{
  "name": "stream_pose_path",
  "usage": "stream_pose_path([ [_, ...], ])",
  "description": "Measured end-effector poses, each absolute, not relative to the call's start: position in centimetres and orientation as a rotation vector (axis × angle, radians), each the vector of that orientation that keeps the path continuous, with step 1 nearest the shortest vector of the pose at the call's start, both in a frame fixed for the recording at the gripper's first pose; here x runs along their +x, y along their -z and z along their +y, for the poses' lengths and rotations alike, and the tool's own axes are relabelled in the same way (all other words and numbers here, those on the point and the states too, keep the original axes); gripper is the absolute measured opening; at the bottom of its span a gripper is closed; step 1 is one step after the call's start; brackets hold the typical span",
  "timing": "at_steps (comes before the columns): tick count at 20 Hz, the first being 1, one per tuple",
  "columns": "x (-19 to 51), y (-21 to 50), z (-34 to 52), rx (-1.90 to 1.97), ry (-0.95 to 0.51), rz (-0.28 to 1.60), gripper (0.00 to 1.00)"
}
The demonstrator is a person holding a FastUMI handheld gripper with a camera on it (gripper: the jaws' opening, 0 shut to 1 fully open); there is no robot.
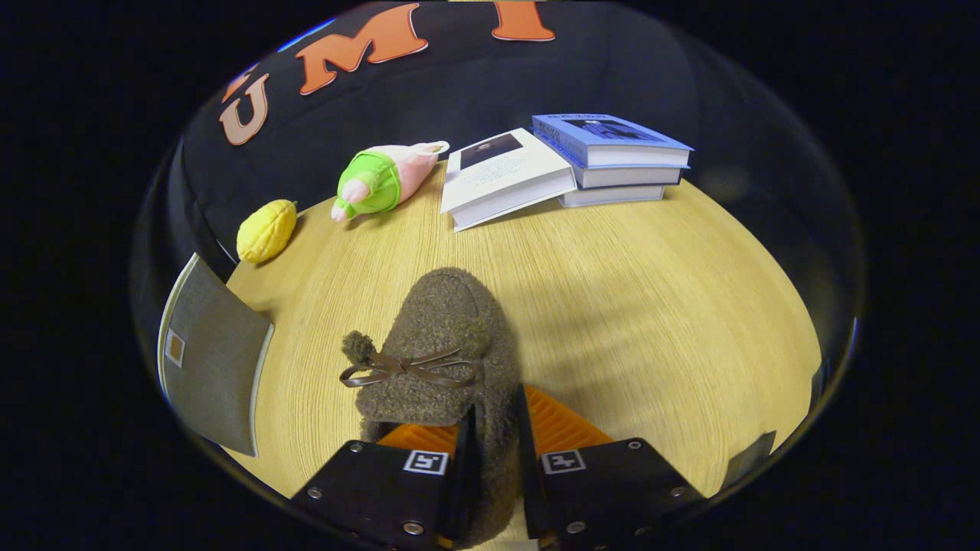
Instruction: Open the storage box then place both shoes into the box .Put the left shoe in first, then the right shoe, with the right side of both shoes facing outward in a uniform manner.
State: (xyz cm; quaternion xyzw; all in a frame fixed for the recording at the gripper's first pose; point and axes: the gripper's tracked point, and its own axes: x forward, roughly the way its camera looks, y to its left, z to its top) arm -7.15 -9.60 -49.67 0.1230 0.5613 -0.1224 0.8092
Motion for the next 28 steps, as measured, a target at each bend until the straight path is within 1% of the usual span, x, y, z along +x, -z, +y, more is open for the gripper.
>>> stream_pose_path([
  [2, -7.1, 49.7, -9.7, 0.288, 0.292, 1.201, 0.18],
  [4, -7.2, 49.5, -9.9, 0.287, 0.304, 1.207, 0.11],
  [6, -7.4, 49.2, -9.5, 0.314, 0.311, 1.223, 0.06],
  [12, -6.0, 46.6, -7.2, 0.363, 0.295, 1.196, 0.05],
  [15, -4.7, 44.5, -4.5, 0.403, 0.256, 1.177, 0.05],
  [23, -0.9, 38.6, 3.7, 0.404, 0.114, 1.117, 0.05],
  [28, 1.8, 34.1, 9.8, 0.415, -0.003, 1.075, 0.05],
])
